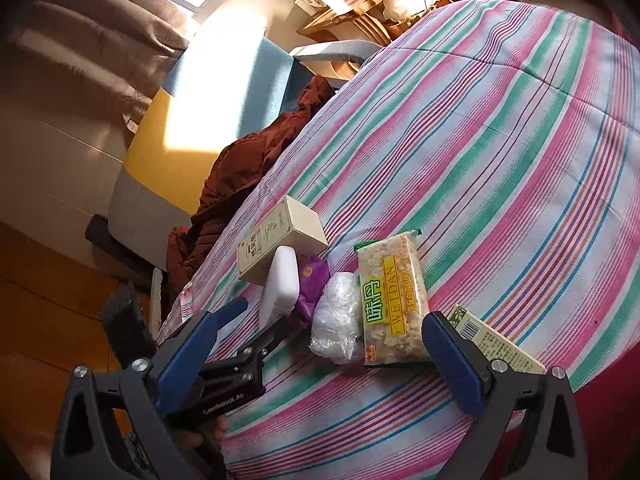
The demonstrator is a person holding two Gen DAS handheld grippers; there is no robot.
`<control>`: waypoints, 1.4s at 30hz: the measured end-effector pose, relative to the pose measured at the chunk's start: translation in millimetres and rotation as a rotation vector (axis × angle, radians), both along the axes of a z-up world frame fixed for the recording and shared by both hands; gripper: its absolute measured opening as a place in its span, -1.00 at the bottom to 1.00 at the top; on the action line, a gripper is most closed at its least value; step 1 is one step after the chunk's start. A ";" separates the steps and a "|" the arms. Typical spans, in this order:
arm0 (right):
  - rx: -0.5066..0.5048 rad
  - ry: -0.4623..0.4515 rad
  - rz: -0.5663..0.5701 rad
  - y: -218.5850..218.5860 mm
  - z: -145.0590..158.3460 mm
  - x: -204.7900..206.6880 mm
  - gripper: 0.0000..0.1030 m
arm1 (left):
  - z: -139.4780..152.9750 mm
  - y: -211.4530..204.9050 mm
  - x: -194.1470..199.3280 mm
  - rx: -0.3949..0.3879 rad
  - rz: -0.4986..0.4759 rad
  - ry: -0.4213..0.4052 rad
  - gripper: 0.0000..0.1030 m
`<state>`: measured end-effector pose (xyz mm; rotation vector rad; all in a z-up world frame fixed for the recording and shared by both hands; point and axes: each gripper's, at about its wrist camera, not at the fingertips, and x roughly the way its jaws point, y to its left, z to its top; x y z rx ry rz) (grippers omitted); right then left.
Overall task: Organize objects
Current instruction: 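Grasp the white foam block with the left tool and lift it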
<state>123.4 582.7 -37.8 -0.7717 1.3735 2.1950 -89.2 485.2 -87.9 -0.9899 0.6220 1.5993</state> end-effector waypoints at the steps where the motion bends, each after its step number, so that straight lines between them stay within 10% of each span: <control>1: -0.004 -0.001 0.003 0.3 -1.2 -0.9 0.99 | -3.8 2.0 -4.4 0.002 0.003 -0.030 0.64; 13: -0.009 -0.023 -0.005 2.9 -5.7 -1.7 0.99 | 2.2 -46.0 -16.7 0.024 0.155 -0.160 0.13; 14: -0.009 -0.023 -0.005 2.9 -5.6 -1.6 0.99 | 3.2 -56.5 -14.1 0.029 0.160 -0.192 -0.42; 16: -0.006 -0.026 -0.007 2.5 -5.5 -1.6 0.99 | 4.5 -74.1 -4.6 0.019 0.183 -0.186 -0.52; 27: 0.009 -0.048 -0.009 0.6 -5.1 -0.2 0.99 | 24.0 -156.3 31.7 0.021 0.276 -0.155 -0.02; 32: 0.016 -0.056 -0.005 -1.0 -3.6 -0.2 0.99 | 36.0 -132.9 18.0 -0.069 0.143 0.050 0.62; 42: 0.004 -0.058 -0.018 0.4 -5.3 1.6 0.99 | 9.3 -71.5 -8.6 -0.199 -0.102 0.138 0.70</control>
